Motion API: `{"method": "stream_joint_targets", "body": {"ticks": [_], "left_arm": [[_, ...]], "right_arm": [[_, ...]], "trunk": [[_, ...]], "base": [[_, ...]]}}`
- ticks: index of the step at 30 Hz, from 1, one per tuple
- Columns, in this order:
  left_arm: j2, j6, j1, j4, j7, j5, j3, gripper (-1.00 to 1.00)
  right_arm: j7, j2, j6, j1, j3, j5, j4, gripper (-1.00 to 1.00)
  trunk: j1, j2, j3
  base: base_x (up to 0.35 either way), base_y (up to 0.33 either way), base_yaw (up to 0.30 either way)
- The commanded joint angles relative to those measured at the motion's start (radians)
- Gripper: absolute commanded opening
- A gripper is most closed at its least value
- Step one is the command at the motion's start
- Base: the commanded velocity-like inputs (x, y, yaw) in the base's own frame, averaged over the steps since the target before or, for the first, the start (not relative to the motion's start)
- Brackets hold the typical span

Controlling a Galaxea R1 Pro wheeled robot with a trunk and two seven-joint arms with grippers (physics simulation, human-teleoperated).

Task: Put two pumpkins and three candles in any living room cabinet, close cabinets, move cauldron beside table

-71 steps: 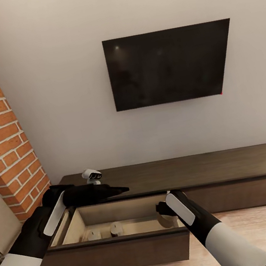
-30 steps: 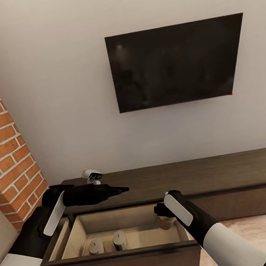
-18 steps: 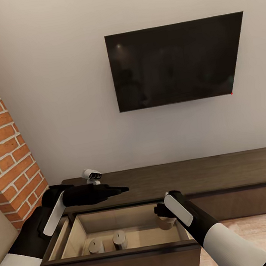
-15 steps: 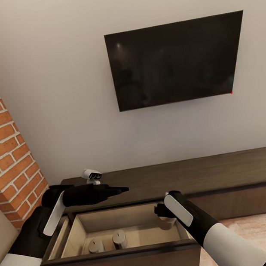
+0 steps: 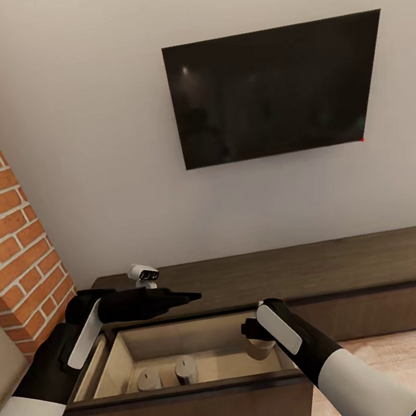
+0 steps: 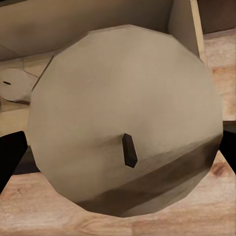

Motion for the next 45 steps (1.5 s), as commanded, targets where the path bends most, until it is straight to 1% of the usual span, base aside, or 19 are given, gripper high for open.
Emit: {"method": "stream_joint_targets", "body": {"ticks": [1, 8, 31, 40, 42, 45], "left_arm": [[0.001, 0.009, -0.001, 0.000, -0.001, 0.003, -0.002, 1.00], [0.001, 0.009, -0.001, 0.002, -0.002, 0.004, -0.001, 1.00], [0.001, 0.009, 0.000, 0.004, -0.002, 0.004, 0.000, 1.00], [0.001, 0.009, 0.000, -0.002, -0.003, 0.007, 0.000, 1.00], [0.001, 0.009, 0.000, -0.004, -0.003, 0.014, 0.000, 1.00], [0.002, 0.009, 0.001, -0.005, -0.003, 0.030, 0.000, 1.00]], "right_arm": [[-0.009, 0.000, 0.001, -0.001, 0.003, -0.009, -0.001, -1.00], [-0.009, 0.000, 0.000, -0.001, 0.003, -0.009, 0.000, -1.00], [-0.009, 0.000, 0.000, -0.001, 0.003, -0.010, 0.000, -1.00], [-0.009, 0.000, 0.000, -0.001, 0.003, -0.010, 0.001, -1.00], [-0.009, 0.000, 0.000, -0.001, 0.003, -0.010, 0.001, -1.00], [-0.009, 0.000, 0.000, -0.001, 0.003, -0.010, 0.002, -1.00]], "trunk": [[0.000, -0.001, -0.001], [0.000, -0.001, -0.001], [0.000, -0.001, -0.001], [0.000, -0.001, -0.001], [0.000, -0.001, -0.001], [0.011, -0.022, -0.010]], "base": [[0.000, 0.000, 0.000], [0.006, 0.003, 0.000], [0.095, 0.072, 0.000], [0.021, 0.015, 0.000], [0.003, 0.002, 0.000], [0.001, 0.001, 0.000]]}}
